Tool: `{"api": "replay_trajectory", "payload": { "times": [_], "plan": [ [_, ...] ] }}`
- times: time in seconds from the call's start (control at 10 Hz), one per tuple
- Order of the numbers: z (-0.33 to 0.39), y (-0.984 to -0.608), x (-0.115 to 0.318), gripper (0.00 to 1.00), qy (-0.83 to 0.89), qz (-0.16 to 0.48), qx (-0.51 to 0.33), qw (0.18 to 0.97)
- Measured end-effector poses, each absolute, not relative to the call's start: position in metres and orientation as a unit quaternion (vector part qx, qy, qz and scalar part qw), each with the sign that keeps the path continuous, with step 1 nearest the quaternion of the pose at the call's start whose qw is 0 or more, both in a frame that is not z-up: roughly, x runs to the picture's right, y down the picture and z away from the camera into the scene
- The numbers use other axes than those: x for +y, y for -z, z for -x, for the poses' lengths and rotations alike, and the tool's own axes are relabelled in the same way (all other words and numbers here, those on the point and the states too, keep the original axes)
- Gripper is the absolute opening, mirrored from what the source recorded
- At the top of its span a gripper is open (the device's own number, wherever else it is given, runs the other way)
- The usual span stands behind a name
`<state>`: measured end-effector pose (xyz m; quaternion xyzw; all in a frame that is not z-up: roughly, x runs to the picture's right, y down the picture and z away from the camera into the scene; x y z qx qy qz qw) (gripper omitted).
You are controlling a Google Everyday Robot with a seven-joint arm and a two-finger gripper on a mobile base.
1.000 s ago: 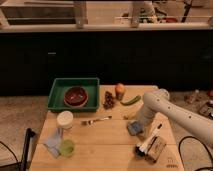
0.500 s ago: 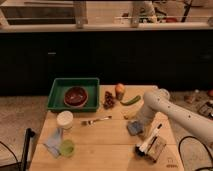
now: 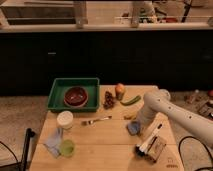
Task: Place sponge in table surface
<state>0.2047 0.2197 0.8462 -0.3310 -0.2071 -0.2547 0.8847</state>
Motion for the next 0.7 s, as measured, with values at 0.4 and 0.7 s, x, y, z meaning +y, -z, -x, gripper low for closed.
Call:
{"api": "replay_trajectory", "payload": {
  "times": [0.4, 0.7],
  "plan": [
    [-0.203, -0.841, 0.217, 0.00, 0.259, 0.329, -0.205, 0.885],
    [-0.200, -0.831, 0.212, 0.00, 0.265, 0.325, -0.204, 0.884]
  ]
}}
